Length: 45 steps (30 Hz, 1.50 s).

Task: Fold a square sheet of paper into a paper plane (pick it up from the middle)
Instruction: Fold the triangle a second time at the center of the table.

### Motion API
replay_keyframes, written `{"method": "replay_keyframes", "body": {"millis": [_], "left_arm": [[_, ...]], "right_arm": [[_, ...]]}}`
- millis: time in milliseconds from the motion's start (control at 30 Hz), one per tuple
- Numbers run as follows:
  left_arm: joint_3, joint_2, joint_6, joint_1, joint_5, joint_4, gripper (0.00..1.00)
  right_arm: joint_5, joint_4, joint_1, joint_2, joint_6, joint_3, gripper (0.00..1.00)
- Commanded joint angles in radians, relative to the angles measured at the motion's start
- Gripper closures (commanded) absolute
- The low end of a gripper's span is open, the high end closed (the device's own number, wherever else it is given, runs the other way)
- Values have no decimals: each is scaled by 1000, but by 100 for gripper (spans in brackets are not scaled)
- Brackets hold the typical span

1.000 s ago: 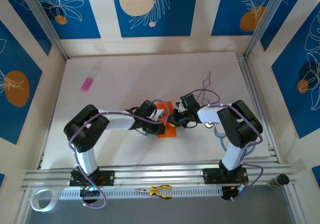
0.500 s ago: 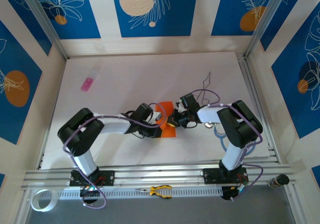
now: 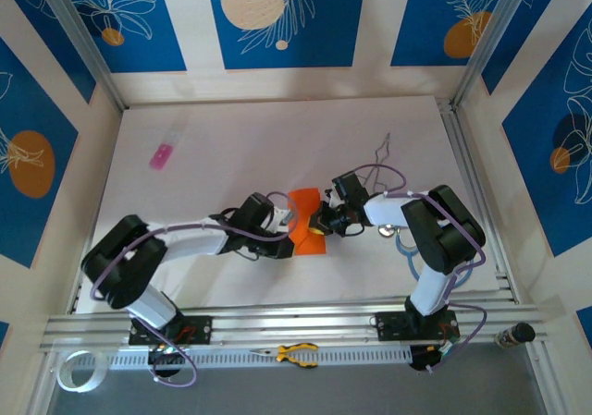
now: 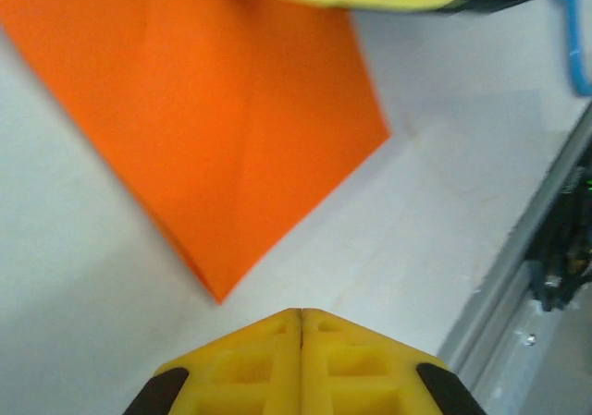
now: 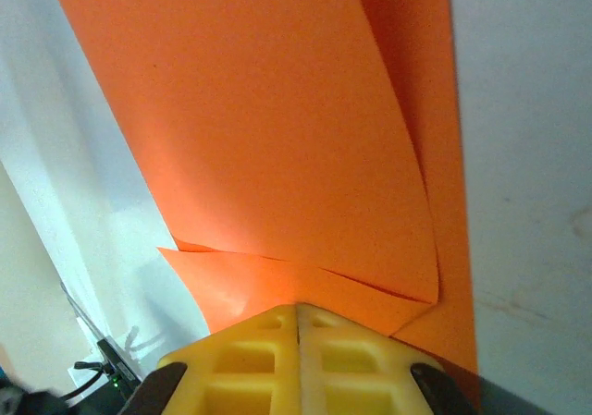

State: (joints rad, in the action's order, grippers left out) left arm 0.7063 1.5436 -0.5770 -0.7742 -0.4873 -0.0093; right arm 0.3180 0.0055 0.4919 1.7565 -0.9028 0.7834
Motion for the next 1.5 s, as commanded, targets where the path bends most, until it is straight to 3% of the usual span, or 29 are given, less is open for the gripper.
{"method": "replay_keyframes", "body": {"millis": [0,333,433,700,933,1233,1467], "left_arm": [[48,-26,-16,17,33,18,91],[185,227,-6,37,42,14,98],[158,241,3,37,84,-7,100],[28,275,-64,36,20,109,100],[-7,255,-100,37,34,138,100],[4,248,-73,36,38,97,100],[-13,257,-60,37,18,115,100]], "right_arm": [[-57,-92,5,39,1,4,100],[-54,-95,8,31,5,9,100],[-44,-95,7,19,14,12,100],[-14,-151,21,-59,102,85,98],[-71,-80,70,-67,45,31,99],[-40,-25,-31,-14,49,-26,100],[-26,-96,-129,24,93,104,100]]}}
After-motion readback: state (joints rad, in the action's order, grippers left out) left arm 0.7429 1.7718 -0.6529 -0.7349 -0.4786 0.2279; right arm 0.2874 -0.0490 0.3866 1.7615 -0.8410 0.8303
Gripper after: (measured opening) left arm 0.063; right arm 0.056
